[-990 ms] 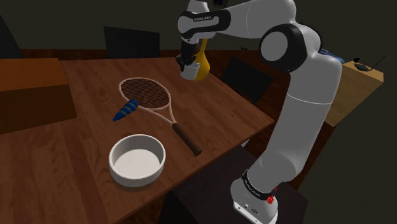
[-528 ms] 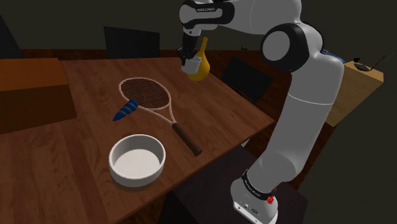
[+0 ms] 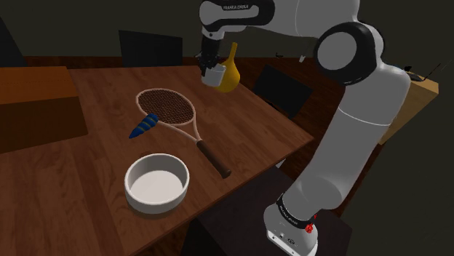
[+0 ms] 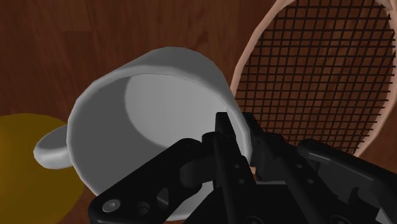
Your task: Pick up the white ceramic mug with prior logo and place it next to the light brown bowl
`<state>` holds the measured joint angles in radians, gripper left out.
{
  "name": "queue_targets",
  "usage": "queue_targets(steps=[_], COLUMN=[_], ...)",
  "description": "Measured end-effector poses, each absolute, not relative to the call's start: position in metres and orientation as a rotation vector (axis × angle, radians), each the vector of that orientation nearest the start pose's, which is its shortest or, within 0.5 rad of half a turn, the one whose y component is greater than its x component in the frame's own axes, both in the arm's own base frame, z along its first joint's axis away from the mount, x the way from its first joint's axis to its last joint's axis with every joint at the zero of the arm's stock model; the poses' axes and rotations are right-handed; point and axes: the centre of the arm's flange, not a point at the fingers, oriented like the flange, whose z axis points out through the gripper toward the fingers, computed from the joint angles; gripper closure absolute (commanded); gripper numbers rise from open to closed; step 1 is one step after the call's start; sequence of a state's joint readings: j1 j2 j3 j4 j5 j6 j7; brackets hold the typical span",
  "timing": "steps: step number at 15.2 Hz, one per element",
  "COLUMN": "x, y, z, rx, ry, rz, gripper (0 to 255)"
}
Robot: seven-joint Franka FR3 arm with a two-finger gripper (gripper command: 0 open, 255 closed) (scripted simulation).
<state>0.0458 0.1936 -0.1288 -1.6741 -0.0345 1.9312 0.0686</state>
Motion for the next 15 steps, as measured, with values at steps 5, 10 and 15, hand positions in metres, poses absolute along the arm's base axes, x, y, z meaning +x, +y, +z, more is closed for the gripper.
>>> queue_targets(steps=[5,10,15], x=[0.607,0.585,0.563], y=[0.01,0.075,0.135], z=[0.494,0.491,0.493], rx=[-3.19,-3.19,-3.19], ry=[0.219,0.219,0.219], rz=[-0.103,-0.103,-0.104], gripper=[255,255,255])
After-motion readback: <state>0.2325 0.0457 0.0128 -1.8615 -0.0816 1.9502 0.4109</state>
